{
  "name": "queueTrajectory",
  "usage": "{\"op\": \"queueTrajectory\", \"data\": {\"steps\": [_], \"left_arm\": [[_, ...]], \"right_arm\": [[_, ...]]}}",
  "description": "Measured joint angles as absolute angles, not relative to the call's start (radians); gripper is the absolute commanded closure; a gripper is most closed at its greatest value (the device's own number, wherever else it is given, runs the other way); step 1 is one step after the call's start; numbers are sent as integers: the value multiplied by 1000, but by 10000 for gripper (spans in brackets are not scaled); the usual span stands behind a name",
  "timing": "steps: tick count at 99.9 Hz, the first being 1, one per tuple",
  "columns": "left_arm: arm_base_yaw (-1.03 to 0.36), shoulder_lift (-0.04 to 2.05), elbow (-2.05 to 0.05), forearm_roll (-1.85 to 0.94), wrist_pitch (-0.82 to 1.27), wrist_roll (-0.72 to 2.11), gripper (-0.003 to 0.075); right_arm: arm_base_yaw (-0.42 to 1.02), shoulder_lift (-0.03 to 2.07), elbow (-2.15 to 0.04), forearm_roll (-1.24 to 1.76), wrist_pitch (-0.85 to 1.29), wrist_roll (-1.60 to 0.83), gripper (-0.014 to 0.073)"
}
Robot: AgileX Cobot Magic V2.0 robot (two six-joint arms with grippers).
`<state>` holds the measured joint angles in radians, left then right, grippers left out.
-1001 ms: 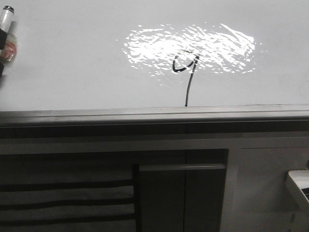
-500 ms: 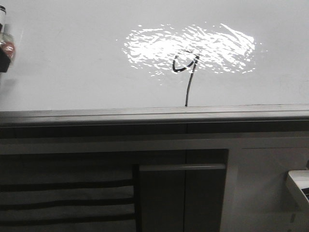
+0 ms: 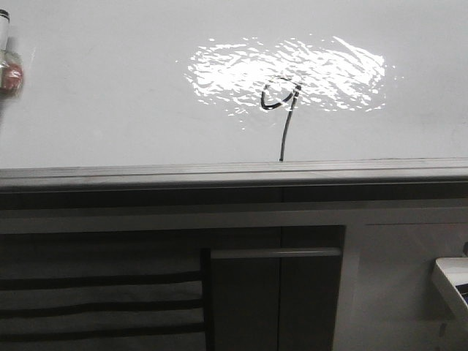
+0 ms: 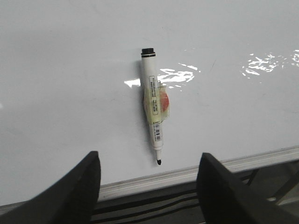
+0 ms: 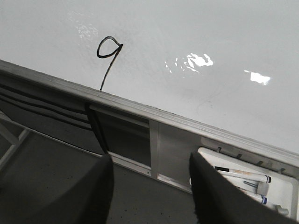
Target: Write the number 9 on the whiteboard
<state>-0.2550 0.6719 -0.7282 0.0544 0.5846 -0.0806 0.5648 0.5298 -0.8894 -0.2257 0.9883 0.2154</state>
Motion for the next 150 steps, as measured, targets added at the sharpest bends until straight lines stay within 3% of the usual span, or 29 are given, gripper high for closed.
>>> {"op": "queueTrajectory", "data": {"steps": [12,31,47,94,133,150], "left_arm": [[-255,582,-648,68,558,-81,353],[-255,547,-572,74,498,-81,584],[-255,547,-563,75,468,-81,742],[-255,525,-542,75,436,-81,741],[-132,124,-78,44,138,-81,741],[-119,1,-8,34,116,-81,741]], "right_arm": [[565,465,-783,-226,909,217,440],[565,432,-705,-226,853,219,654],[565,432,-698,-230,844,221,666],[565,432,-698,-234,844,223,666],[565,432,-698,-234,844,223,666],[565,432,-698,-234,844,226,666]]}}
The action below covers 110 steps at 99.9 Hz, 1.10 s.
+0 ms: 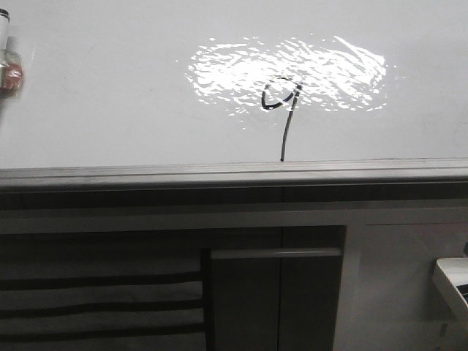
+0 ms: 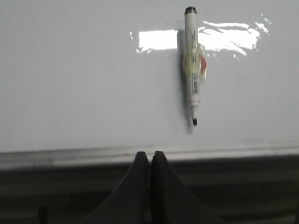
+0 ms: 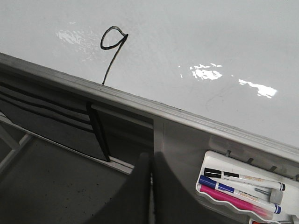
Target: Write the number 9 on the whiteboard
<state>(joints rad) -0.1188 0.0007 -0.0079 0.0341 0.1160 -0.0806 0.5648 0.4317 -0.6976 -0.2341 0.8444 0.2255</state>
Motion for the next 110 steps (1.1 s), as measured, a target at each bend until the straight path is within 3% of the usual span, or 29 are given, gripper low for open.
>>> {"op": "queueTrajectory", "data": {"steps": [94,110], "left_arm": [[-114,-7,-8,34,98,-81,741],[-114,-7,-8,34,98,-81,741]], "right_arm": [[565,430,-696,-234,844,225,666],[509,353,-616,-215,724,225,666]]}}
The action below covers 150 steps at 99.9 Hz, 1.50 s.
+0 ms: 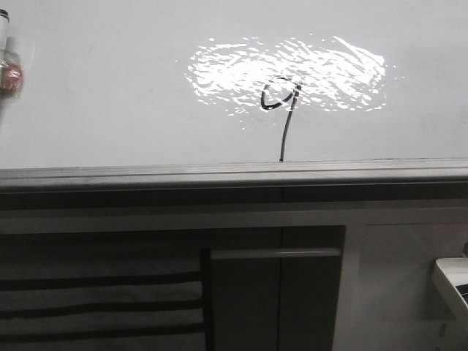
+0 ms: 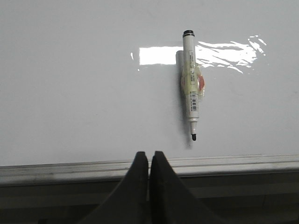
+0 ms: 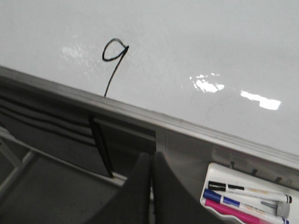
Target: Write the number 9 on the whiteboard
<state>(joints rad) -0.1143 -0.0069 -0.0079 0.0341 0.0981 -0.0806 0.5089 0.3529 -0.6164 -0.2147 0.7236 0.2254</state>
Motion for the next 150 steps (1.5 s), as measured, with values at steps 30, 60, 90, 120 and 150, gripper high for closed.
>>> {"op": "queueTrajectory", "data": {"steps": [30,60,90,120,150], "left_arm": [[-114,-7,-8,34,97,-81,741],[-114,-7,-8,34,97,-81,741],[-114,-7,-8,34,97,-81,741],[-114,-7,-8,34,97,-81,741],[-114,-7,-8,34,97,-81,741]], "right_arm": [[210,72,-145,-154,192,225,666],[118,-11,11,-67,51,225,666],[117,-11,11,-65,51,225,666],[117,-11,11,-30,46,161,666],[117,-11,11,-13,32,153,666]]}}
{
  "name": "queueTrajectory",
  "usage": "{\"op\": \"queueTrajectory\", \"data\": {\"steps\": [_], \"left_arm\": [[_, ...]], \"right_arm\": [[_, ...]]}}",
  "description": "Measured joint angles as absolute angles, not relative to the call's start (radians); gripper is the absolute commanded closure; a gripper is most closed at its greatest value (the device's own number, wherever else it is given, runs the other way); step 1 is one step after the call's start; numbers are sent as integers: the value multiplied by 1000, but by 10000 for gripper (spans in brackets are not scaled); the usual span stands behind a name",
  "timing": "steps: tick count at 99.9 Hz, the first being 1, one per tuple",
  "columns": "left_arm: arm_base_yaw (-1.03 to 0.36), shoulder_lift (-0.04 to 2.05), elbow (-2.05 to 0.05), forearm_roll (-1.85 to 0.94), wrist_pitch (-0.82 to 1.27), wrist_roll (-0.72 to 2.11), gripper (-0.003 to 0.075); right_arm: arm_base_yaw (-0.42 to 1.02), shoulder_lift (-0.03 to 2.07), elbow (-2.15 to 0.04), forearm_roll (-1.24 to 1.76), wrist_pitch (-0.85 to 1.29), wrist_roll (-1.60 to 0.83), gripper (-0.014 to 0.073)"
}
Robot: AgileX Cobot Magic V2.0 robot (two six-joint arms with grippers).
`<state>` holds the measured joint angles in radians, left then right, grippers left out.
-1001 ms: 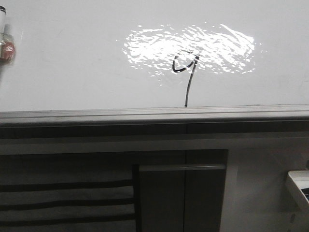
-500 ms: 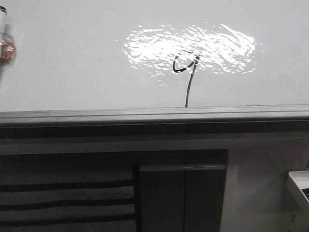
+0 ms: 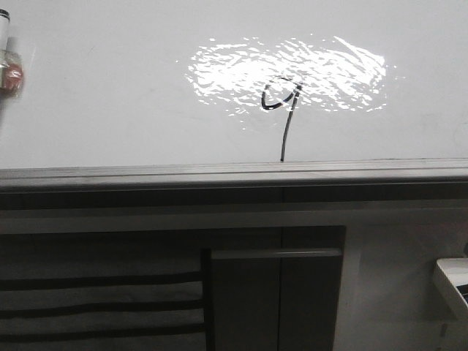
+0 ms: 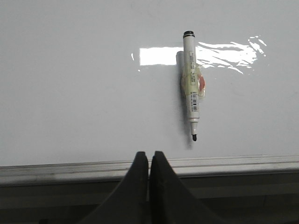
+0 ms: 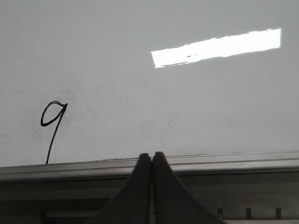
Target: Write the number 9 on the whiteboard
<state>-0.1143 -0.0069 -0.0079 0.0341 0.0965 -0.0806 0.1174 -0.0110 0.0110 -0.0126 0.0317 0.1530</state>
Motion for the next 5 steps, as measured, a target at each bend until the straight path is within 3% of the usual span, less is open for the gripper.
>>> {"op": "queueTrajectory", "data": {"steps": [5], "left_arm": [[-114,-7,-8,34,97,-81,741]], "right_arm": [[117,-11,11,-13,31,153,666]]}}
